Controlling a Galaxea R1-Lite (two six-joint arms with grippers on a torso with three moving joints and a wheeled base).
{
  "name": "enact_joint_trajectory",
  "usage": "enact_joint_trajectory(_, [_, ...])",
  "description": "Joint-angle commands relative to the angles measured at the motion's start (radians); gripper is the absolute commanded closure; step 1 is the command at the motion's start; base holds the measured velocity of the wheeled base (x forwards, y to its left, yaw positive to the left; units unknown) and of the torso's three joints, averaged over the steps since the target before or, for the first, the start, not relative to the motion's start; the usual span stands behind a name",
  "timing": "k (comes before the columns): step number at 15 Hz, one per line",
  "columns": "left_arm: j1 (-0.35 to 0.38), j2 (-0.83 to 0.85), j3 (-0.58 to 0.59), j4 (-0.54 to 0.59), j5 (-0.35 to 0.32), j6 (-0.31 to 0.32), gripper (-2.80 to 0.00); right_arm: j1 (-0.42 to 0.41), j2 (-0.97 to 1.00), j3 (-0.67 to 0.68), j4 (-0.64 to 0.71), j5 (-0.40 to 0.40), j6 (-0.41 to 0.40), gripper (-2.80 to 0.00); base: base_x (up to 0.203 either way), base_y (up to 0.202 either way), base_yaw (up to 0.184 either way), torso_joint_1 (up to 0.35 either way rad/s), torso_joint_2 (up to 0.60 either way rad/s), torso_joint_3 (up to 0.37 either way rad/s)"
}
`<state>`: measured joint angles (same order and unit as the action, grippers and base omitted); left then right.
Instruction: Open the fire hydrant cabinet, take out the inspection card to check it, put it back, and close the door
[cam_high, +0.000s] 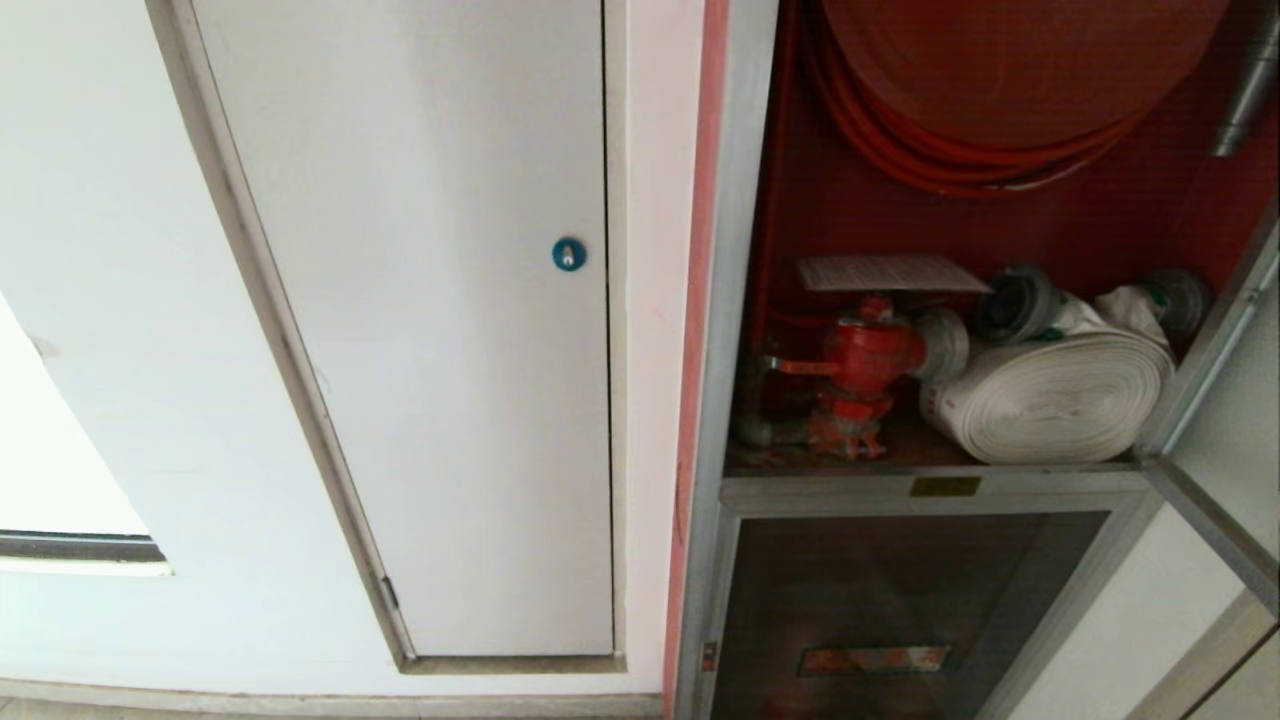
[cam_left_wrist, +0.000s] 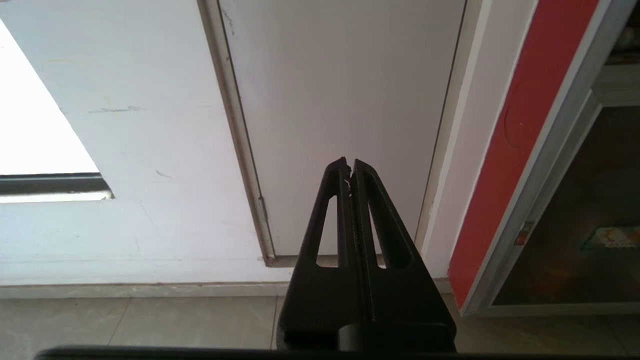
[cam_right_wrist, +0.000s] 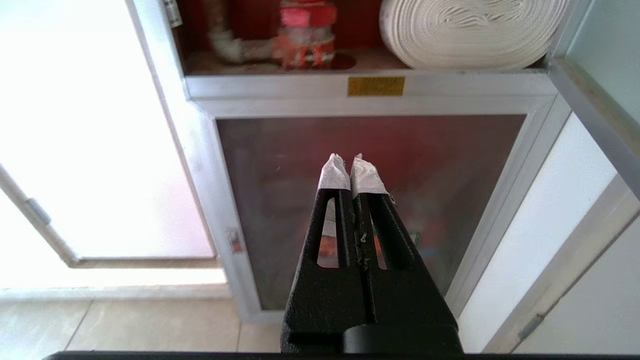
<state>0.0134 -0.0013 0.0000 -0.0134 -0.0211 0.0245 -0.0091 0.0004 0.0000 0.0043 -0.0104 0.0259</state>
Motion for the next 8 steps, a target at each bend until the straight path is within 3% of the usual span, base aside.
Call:
enact_joint_trajectory(1, [0.000,0.001,0.006,0.000,0.000,0.000,0.00,0.000,-0.002,0.002,0.000,0.000,0.000,0.00,-0.197,0.000,0.003,0.002,0.00,0.002])
enact_joint_trajectory(8, [0.000,0.001,0.008,0.000,0.000,0.000,0.00,0.000,-0.002,0.002,0.000,0.000,0.000,0.00,-0.196,0.000,-0.001,0.003,0.00,0.001])
